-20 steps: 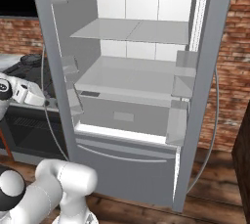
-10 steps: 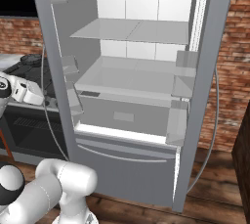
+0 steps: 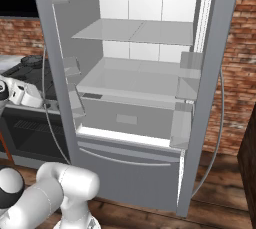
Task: Place one of the steaks on the plate and the other in the bowl. Then place the bowl in the fridge.
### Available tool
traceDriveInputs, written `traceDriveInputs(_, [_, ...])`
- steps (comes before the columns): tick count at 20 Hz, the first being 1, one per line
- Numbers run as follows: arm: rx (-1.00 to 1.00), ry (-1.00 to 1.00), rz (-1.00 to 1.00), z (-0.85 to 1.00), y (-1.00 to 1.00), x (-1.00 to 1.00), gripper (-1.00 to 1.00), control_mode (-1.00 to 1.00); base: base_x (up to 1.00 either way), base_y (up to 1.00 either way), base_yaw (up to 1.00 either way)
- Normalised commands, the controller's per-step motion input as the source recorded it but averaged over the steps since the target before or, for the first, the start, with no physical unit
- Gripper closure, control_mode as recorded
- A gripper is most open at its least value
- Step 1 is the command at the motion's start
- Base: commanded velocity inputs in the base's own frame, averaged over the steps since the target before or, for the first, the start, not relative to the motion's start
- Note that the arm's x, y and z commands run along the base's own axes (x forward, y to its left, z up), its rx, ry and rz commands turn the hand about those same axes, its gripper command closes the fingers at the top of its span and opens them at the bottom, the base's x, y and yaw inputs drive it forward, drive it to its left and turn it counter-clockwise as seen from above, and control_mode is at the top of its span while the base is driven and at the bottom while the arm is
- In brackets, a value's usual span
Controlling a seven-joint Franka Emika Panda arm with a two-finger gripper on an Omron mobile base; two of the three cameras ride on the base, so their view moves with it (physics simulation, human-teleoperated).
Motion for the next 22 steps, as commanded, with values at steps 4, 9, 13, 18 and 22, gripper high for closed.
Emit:
traceDriveInputs(4, [0.0, 0.0, 0.0, -0.01, 0.19, -0.01, -1.0, -1.0, 0.0, 0.0, 0.0])
traceDriveInputs(9, [0.0, 0.0, -0.02, 0.0, -0.1, -0.38, -1.0, -1.0, 0.0, 0.0, 0.0])
traceDriveInputs(13, [0.0, 0.0, 0.06, 0.0, 0.0, -0.64, -1.0, -1.0, 0.0, 0.0, 0.0])
traceDriveInputs(18, [0.0, 0.0, 0.09, 0.0, -0.01, -0.71, -1.0, -1.0, 0.0, 0.0, 0.0])
traceDriveInputs(22, [0.1, -0.01, 0.04, 0.07, -0.72, -0.57, -1.0, -1.0, 0.0, 0.0, 0.0])
